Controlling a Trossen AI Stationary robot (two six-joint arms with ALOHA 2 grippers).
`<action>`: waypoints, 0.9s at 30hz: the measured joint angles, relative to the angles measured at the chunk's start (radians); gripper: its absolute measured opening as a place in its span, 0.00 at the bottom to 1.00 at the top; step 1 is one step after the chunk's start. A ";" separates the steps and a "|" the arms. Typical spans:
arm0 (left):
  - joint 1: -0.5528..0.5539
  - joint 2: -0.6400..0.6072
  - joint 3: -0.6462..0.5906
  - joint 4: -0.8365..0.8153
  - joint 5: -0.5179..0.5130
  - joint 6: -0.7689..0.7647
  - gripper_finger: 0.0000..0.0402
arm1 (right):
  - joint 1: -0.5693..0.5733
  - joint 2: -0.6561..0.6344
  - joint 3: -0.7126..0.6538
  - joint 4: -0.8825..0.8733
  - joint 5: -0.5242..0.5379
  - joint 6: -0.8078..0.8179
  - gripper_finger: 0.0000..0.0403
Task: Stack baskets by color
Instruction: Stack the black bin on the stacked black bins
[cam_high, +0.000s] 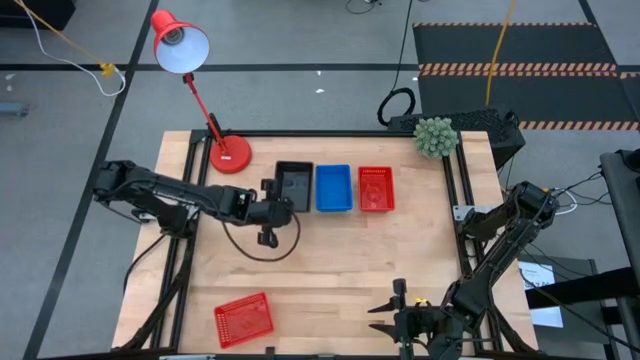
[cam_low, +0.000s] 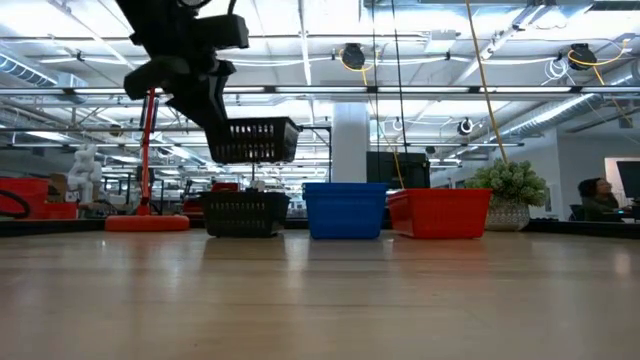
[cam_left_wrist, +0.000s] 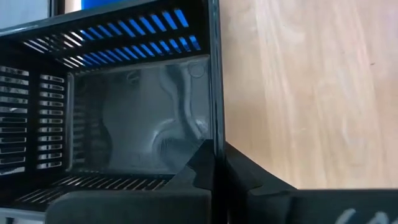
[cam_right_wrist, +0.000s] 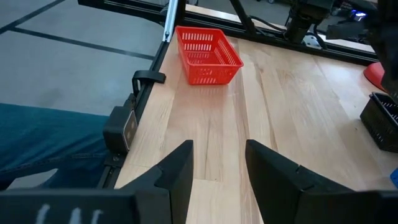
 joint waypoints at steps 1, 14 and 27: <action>0.011 0.000 -0.001 0.003 0.008 0.007 0.02 | 0.000 0.000 0.000 0.000 0.000 0.000 0.34; 0.127 0.000 -0.062 0.081 0.102 0.102 0.03 | 0.000 0.000 0.000 0.000 0.000 0.000 0.34; 0.189 0.000 -0.109 0.113 0.112 0.125 0.05 | 0.000 0.000 0.000 0.000 0.000 0.000 0.34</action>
